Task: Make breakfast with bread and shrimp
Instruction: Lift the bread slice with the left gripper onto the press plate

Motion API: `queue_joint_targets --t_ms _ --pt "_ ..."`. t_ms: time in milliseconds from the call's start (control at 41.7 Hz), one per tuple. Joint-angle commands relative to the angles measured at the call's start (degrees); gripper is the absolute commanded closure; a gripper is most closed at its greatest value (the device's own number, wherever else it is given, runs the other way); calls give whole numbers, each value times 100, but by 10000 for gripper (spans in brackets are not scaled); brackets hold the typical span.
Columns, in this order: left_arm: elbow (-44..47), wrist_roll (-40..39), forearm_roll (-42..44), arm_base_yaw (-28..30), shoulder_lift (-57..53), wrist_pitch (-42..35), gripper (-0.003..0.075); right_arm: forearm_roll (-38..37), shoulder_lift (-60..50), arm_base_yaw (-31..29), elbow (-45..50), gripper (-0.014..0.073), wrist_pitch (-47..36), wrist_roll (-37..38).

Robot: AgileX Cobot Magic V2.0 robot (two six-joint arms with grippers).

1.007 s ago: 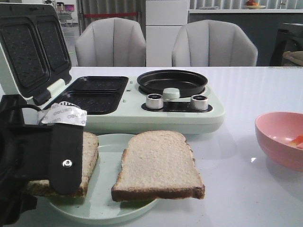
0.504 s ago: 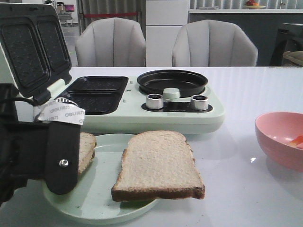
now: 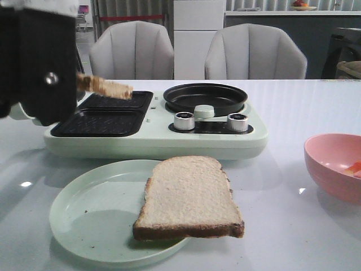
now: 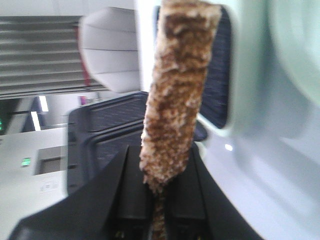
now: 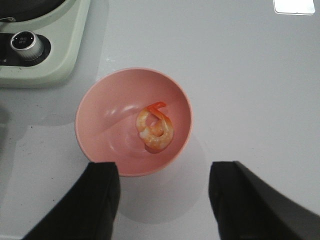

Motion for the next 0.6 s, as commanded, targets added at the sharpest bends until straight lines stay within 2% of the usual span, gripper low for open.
queue_joint_targets --t_ms 0,72,168,336,432,575 --pt "-282 -80 791 177 -232 273 621 -41 10 14 -166 86 -349 -52" --pt "-454 -80 994 449 -226 -118 621 -41 10 14 -166 86 -349 -52" --pt "-689 -80 1377 1018 -213 -1030 621 -41 10 14 -166 86 -349 -52" --pt "-1432 -52 1377 2108 -52 -2343 621 -41 10 14 -166 86 -349 -52" --pt "-1879 -52 1377 2672 249 -2778 621 -41 10 14 -166 86 -349 -52" --pt "-2565 -52 1377 3193 870 -3113 621 -41 10 14 -166 86 -349 -52"
